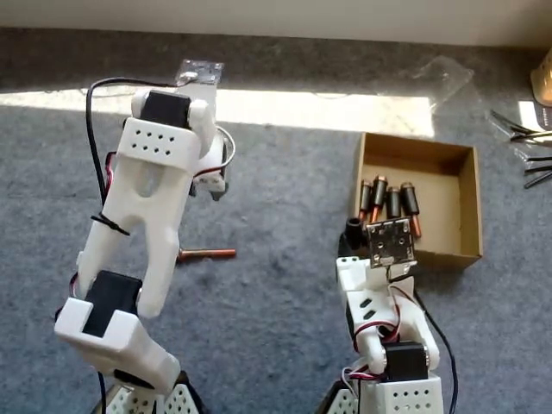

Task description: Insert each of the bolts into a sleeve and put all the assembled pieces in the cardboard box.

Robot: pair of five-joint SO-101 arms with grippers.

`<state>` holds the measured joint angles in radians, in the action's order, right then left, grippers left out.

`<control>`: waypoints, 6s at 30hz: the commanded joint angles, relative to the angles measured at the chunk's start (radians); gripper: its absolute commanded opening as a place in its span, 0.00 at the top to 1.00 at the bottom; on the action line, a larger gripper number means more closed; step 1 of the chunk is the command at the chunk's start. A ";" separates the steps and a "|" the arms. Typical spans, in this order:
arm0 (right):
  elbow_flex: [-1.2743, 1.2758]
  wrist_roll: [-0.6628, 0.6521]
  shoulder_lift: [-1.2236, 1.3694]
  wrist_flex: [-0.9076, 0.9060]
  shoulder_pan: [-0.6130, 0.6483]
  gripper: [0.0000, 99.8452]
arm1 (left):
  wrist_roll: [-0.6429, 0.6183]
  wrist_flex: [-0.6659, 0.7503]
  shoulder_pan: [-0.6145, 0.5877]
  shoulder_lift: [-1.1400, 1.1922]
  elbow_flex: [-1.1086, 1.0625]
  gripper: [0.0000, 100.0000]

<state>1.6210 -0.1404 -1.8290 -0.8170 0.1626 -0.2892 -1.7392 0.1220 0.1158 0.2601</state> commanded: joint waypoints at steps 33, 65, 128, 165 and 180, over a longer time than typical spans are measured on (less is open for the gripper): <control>-0.010 -0.015 -0.010 0.035 0.028 0.99 | -0.795 -0.021 -0.050 -0.076 -0.262 0.88; -0.010 -0.015 -0.010 0.035 0.028 0.99 | -1.143 0.450 -0.074 -0.074 -0.670 0.88; -0.010 -0.015 -0.010 0.035 0.028 0.99 | -0.937 0.700 -0.143 -0.082 -0.816 0.99; -0.010 -0.015 -0.010 0.035 0.027 0.99 | 0.470 0.601 -0.107 -0.013 -0.588 0.99; -0.007 -0.015 -0.008 0.035 0.107 0.99 | 0.470 0.741 -0.101 0.182 -0.575 0.99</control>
<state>1.6210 -0.1435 -1.8290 -0.8170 0.1979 0.1726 -1.0242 0.0038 0.2877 -0.3445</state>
